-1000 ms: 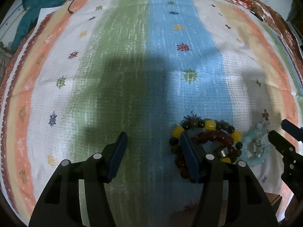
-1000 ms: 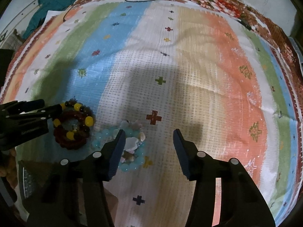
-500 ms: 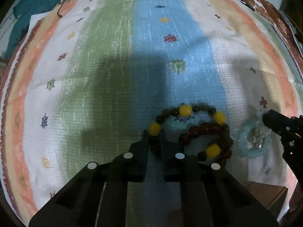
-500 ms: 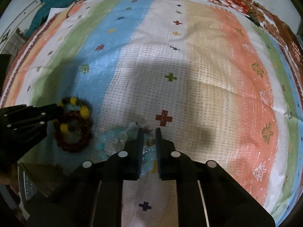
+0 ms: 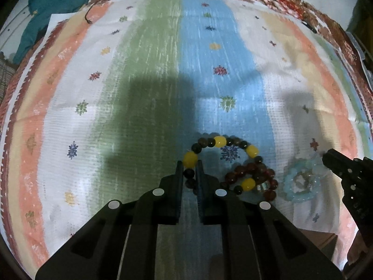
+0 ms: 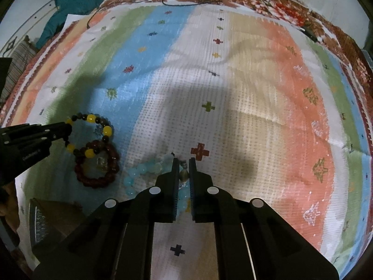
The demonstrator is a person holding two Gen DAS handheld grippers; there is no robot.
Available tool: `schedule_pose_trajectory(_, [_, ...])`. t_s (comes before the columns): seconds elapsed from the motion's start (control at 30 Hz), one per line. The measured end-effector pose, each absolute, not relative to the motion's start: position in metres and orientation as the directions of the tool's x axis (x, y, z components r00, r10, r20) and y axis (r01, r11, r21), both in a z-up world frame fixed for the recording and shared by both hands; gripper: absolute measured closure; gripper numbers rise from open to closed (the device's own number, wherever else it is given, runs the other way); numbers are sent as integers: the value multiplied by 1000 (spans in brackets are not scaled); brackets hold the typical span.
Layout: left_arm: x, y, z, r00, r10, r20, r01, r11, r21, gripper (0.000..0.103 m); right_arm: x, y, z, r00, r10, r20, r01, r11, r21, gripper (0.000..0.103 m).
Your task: Organize jewelry
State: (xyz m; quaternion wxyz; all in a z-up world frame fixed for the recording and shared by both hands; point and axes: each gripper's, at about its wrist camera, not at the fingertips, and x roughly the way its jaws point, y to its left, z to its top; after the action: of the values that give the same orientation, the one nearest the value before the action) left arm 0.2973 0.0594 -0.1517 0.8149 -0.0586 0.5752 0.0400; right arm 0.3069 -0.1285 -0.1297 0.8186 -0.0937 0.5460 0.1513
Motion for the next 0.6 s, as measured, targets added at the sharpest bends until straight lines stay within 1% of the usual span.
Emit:
schedule_pose_trajectory(0.13, [297, 54, -141, 358, -5, -934, -130, 990, -55, 93, 304, -128, -122, 385, 128, -914, -351, 936, -16, 94])
schedule_pose_trajectory(0.6, [282, 42, -99, 436, -30, -899, -102, 991, -83, 93, 290, -136, -98, 434, 139, -890, -342, 939, -20, 94])
